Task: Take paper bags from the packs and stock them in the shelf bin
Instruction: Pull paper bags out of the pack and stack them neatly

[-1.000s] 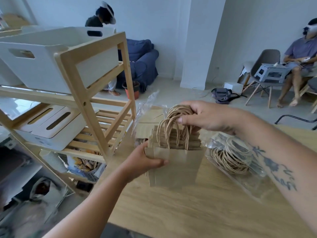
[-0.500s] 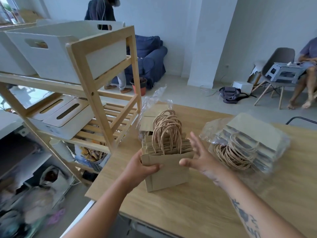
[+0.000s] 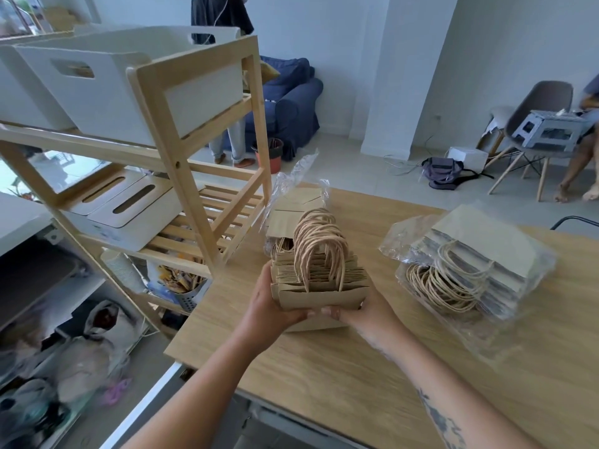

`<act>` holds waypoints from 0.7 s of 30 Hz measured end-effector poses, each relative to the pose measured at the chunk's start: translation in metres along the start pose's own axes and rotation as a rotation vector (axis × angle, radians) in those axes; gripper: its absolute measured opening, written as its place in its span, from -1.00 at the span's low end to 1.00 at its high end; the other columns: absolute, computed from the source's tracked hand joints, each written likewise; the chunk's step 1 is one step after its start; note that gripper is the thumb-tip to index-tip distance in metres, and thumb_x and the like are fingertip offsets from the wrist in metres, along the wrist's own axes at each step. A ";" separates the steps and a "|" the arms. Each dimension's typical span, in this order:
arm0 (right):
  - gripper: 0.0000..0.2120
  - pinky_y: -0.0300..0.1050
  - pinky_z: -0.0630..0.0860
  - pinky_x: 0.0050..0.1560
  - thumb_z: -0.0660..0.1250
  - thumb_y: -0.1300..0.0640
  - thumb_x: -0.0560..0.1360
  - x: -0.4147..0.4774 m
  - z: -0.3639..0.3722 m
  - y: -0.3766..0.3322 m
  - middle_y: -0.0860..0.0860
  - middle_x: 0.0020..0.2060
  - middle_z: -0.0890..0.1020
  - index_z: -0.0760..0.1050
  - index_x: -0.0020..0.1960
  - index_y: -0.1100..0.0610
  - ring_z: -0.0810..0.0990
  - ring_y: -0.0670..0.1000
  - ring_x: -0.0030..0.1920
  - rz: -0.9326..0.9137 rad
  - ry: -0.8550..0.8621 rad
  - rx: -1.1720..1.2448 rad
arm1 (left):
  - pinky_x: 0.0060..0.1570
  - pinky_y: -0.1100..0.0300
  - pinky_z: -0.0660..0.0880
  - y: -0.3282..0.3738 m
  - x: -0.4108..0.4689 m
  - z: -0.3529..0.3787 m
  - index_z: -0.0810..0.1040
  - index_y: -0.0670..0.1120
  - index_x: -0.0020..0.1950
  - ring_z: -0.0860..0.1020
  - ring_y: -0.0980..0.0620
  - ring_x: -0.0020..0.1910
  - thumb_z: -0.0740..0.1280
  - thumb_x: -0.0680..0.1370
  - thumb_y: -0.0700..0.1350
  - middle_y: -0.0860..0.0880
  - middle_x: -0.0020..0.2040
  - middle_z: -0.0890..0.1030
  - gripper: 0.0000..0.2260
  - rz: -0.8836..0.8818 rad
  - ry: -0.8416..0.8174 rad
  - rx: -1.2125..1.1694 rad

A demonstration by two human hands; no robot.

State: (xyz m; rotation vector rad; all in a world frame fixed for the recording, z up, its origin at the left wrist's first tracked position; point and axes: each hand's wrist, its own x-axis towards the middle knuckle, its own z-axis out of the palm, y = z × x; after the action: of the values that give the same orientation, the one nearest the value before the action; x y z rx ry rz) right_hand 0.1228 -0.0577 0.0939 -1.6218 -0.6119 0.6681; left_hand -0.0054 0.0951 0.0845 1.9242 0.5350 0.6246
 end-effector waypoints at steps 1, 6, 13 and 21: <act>-0.36 -0.45 0.49 -0.13 0.54 0.43 0.32 0.000 0.000 0.001 -0.07 0.02 0.66 0.40 0.29 0.09 0.63 -0.33 -0.09 0.004 -0.016 -0.012 | 0.04 0.52 0.39 -0.003 -0.002 -0.001 0.31 0.17 0.26 0.50 0.40 0.10 0.66 0.23 -0.24 0.11 0.13 0.58 -0.21 -0.009 -0.020 -0.005; -0.48 -0.56 0.40 -0.20 0.48 0.36 0.43 0.001 -0.001 0.002 -0.18 -0.01 0.59 0.36 0.25 0.03 0.53 -0.49 -0.18 -0.006 -0.029 -0.073 | 0.06 0.48 0.44 -0.009 -0.010 0.004 0.34 0.18 0.25 0.49 0.44 0.12 0.56 0.41 -0.21 0.21 0.14 0.55 -0.42 -0.101 -0.020 -0.026; -0.57 -0.46 0.48 -0.16 0.46 0.26 0.47 0.005 0.007 0.010 -0.14 0.02 0.65 0.42 0.24 -0.01 0.61 -0.37 -0.10 0.064 -0.050 0.022 | -0.06 0.30 0.56 0.006 -0.014 -0.006 0.51 0.07 0.19 0.63 0.20 0.04 0.55 0.41 -0.24 0.09 0.03 0.67 -0.56 -0.240 -0.010 -0.195; -0.15 0.01 0.56 0.21 0.55 -0.28 0.26 -0.030 0.059 0.043 -0.09 0.19 0.65 0.32 0.43 -0.06 0.64 -0.07 0.16 0.261 0.109 0.247 | 0.07 0.10 0.61 -0.007 -0.023 -0.034 0.42 0.15 0.23 0.63 0.16 0.07 0.61 0.35 -0.07 0.06 0.14 0.63 -0.45 -0.331 -0.147 -0.099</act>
State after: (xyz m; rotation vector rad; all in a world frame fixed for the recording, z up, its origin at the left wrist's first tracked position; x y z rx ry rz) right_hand 0.0603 -0.0446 0.0468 -1.5059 -0.2290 0.8068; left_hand -0.0453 0.1069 0.0860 1.7227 0.6961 0.2888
